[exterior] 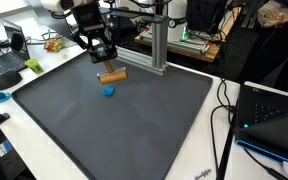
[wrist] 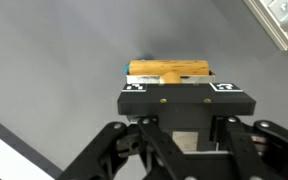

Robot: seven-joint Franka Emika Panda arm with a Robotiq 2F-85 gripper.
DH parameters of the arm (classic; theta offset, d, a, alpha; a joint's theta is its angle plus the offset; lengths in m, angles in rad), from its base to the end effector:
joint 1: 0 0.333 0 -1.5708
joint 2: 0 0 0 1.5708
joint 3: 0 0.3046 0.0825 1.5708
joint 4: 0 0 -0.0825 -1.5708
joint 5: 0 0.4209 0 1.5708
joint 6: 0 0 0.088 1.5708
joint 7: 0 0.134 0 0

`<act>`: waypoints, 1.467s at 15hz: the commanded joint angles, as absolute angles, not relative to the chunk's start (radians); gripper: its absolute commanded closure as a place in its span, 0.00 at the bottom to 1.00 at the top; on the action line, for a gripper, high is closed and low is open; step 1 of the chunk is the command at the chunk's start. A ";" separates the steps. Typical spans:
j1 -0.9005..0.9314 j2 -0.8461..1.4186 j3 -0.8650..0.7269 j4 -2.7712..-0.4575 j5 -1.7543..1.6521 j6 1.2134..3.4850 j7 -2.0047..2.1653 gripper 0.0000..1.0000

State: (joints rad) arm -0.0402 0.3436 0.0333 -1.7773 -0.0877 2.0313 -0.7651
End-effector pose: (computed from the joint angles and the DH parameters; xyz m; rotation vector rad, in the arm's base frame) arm 0.6580 -0.0126 0.3013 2.8650 1.2100 -0.1670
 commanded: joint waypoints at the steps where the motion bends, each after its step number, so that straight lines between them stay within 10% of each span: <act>1: -0.075 0.348 0.048 -1.763 -0.068 2.043 -0.881 0.77; 22: -0.092 0.425 0.045 -1.809 -0.087 2.206 -1.046 0.77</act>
State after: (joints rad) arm -0.0792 0.4290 0.0386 -1.7797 -0.0817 2.1795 -1.0216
